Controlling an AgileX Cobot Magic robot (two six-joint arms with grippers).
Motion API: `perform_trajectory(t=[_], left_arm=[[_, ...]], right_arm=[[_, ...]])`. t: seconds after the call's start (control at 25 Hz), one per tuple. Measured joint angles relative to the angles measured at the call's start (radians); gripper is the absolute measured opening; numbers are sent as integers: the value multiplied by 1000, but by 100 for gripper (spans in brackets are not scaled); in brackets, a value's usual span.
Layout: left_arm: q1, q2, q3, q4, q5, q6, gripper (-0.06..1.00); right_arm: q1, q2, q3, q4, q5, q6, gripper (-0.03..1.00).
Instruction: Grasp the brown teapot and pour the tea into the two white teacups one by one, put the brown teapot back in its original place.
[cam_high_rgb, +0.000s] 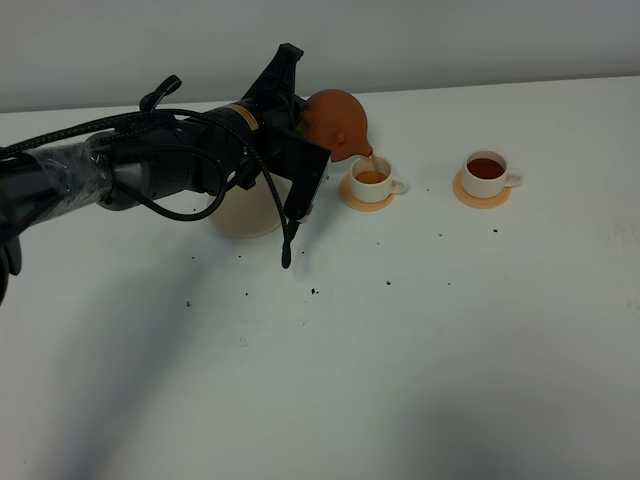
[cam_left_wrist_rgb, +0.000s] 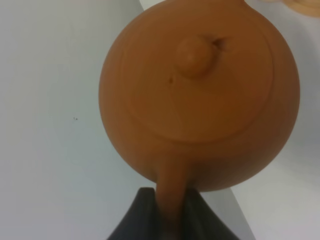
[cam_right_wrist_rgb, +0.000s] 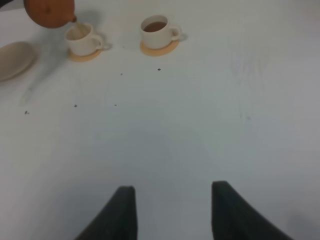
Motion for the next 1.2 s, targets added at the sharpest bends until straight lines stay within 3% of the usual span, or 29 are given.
perform_trajectory(t=[1.2], left_arm=[[0,0,0,0,-16,74,12]], right_arm=[[0,0,0,0,0,0,36]])
